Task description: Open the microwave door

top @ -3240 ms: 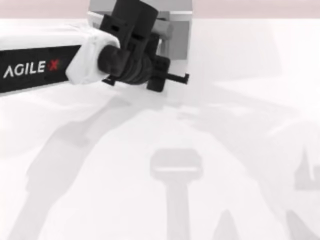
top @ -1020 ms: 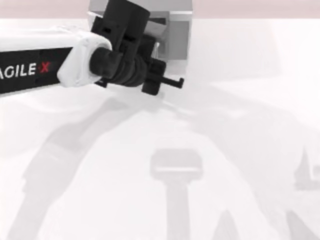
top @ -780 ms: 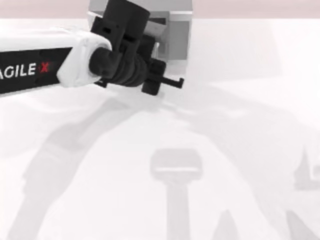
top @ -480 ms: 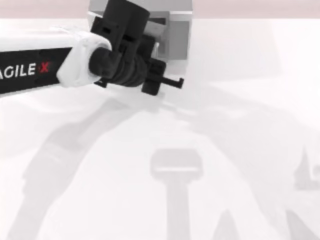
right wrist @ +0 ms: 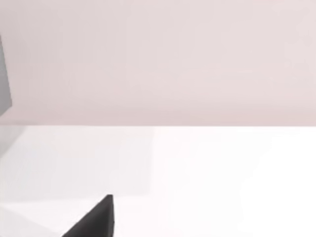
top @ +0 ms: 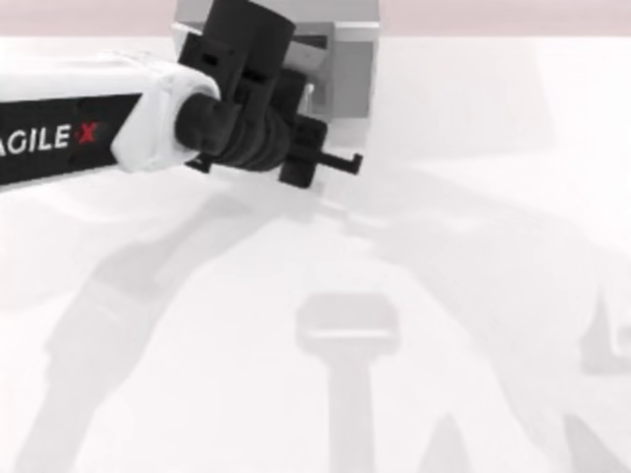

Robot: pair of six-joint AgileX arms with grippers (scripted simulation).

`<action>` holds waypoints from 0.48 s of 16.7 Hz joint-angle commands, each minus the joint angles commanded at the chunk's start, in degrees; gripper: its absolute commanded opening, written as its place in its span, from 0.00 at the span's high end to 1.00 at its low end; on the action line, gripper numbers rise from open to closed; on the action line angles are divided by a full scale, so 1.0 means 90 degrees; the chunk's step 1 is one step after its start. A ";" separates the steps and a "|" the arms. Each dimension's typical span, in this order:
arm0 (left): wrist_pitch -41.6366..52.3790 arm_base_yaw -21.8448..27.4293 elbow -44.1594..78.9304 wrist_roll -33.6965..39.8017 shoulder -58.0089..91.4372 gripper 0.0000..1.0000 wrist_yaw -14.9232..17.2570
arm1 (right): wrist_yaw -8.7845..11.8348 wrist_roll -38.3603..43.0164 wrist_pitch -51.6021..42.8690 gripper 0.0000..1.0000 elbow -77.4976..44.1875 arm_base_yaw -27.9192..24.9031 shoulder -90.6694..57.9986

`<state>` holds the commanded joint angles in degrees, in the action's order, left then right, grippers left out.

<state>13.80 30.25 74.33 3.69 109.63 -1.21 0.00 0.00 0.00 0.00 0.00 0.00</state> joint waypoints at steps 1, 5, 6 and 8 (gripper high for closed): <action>0.0000 0.0000 0.0000 0.0000 0.0000 1.00 0.0000 | 0.0000 0.0000 0.0000 0.00 0.0000 0.0000 0.0000; 0.0005 0.0046 0.0004 0.0021 0.0000 1.00 0.0065 | 0.0000 0.0000 0.0000 0.00 0.0000 0.0000 0.0000; -0.0001 0.0017 -0.0042 -0.0039 -0.0026 1.00 0.0102 | 0.0000 0.0000 0.0000 0.00 0.0000 0.0000 0.0000; -0.0034 -0.0043 -0.0114 -0.0162 -0.0098 1.00 0.0182 | 0.0000 0.0000 0.0000 0.00 0.0000 0.0000 0.0000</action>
<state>13.49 29.86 73.30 2.23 108.75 0.43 0.00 0.00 0.00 0.00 0.00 0.00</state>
